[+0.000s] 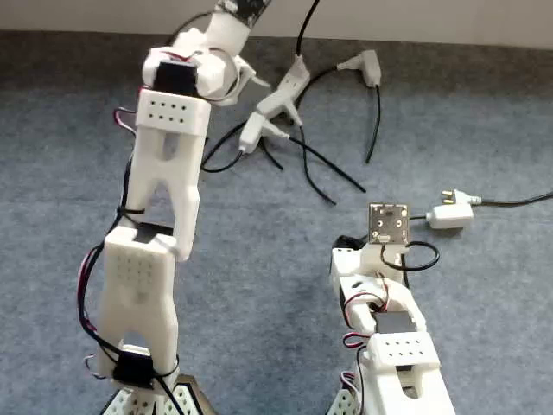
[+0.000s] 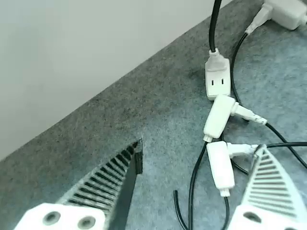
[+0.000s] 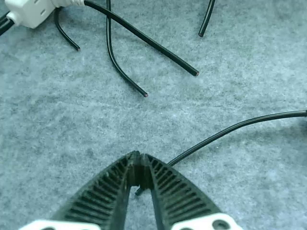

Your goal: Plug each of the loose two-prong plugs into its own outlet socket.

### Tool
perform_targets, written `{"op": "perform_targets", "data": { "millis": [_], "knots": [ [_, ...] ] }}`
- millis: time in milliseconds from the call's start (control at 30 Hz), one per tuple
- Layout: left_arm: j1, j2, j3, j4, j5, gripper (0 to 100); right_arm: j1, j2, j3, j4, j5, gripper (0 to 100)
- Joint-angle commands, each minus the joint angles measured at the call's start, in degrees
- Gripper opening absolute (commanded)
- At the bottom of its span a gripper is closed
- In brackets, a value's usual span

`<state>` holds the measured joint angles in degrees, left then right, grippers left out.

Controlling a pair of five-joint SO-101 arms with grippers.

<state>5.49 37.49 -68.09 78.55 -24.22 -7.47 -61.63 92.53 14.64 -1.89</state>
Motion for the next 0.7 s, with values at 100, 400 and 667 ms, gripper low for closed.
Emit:
{"op": "perform_targets", "data": {
  "millis": [100,400,667],
  "knots": [
    [5.0,-11.8,-5.7,21.6,7.3,34,-0.5,-0.7,-0.5,-1.3,0.7,0.9],
    [8.1,-21.8,14.3,22.8,23.0,34,-0.3,-0.7,-0.7,-0.9,0.4,1.3],
    [16.6,-38.0,46.9,20.1,22.9,20,-0.6,-0.7,-0.9,1.6,-0.9,7.4]
  ]
}}
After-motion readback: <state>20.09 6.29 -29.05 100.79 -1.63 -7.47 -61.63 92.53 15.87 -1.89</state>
